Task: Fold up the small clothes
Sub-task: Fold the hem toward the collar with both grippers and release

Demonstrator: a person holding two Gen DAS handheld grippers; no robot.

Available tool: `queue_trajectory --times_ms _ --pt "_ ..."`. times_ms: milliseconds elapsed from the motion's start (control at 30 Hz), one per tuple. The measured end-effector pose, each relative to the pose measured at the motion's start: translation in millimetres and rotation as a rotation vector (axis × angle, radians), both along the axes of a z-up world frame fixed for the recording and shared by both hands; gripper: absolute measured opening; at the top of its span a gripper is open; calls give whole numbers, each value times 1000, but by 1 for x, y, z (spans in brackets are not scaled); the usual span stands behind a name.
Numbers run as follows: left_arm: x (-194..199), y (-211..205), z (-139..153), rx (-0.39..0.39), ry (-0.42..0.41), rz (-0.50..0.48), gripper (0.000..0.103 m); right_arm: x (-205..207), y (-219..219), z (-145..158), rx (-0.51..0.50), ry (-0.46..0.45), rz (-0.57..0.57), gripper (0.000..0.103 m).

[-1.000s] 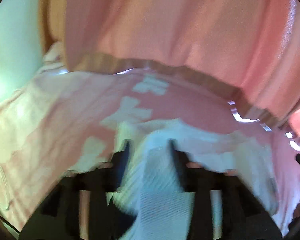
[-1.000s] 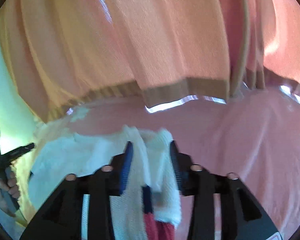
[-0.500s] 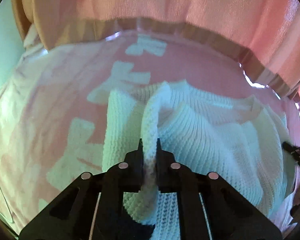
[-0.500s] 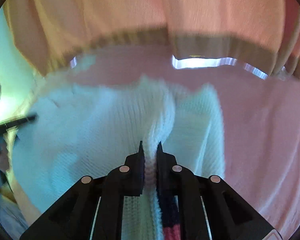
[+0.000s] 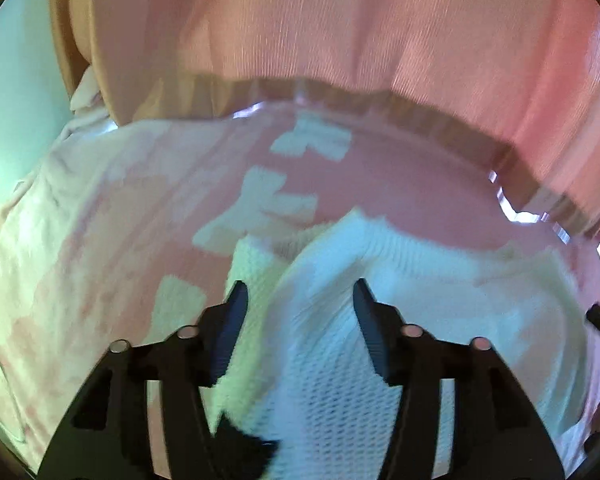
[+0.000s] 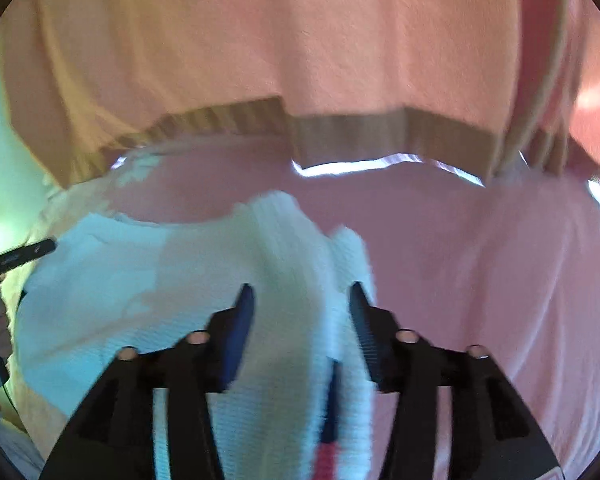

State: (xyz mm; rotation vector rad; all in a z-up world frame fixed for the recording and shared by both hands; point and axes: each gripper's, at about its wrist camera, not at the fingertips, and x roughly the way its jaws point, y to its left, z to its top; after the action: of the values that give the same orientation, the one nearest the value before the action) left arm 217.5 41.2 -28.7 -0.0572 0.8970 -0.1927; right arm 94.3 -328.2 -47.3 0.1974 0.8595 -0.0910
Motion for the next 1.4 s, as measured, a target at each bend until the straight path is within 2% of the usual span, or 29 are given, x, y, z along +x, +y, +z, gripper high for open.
queue_trajectory --times_ms 67,133,233,267,300,333,367,467,567,667,733,833,867,900,933,1033,1100,1267,1333,1400 --pt "1 -8 4 -34 -3 -44 53 9 13 0 -26 4 37 54" --pt "0 -17 8 -32 -19 -76 54 15 22 -2 -75 17 55 56" --pt "7 -40 -3 75 15 -144 53 27 26 -13 -126 47 49 56" --pt "12 -46 -15 123 57 -145 38 30 25 -18 -132 62 41 56" --pt "17 -46 -25 128 99 -138 12 31 23 -24 -134 78 32 56" --pt "21 -45 -34 118 139 -132 5 31 21 -28 -129 87 26 56" --pt "25 -42 -37 93 144 -116 5 30 20 -30 -118 91 21 56" --pt "31 -37 -26 70 85 -92 4 27 17 -24 -98 59 22 56" --pt "45 -21 -19 52 36 15 4 24 13 -17 -70 24 3 57" --pt "61 -2 -24 3 61 97 4 25 10 -20 -63 40 -5 57" --pt "61 0 -21 -27 60 109 5 27 11 -25 -58 58 1 57" --pt "52 -10 -11 -12 27 64 8 30 15 -38 -99 105 4 56" --pt "47 -16 -8 12 13 45 8 30 15 -40 -104 105 10 40" --pt "43 -20 -5 24 4 28 8 28 15 -40 -94 96 18 19" --pt "39 -24 -3 32 -2 10 8 28 14 -36 -73 96 15 8" --pt "29 -33 1 66 -13 -26 10 21 9 -16 -69 20 -29 8" --pt "24 -37 2 96 -22 -33 15 17 2 -6 -66 -24 -64 8" --pt "25 -39 -5 140 -15 -30 17 30 -9 -43 -56 95 -78 10" --pt "27 -38 -8 144 -7 -24 17 31 -3 -35 -87 89 -72 11" --pt "28 -37 -10 152 -3 -19 17 26 1 -20 -83 42 -70 13"
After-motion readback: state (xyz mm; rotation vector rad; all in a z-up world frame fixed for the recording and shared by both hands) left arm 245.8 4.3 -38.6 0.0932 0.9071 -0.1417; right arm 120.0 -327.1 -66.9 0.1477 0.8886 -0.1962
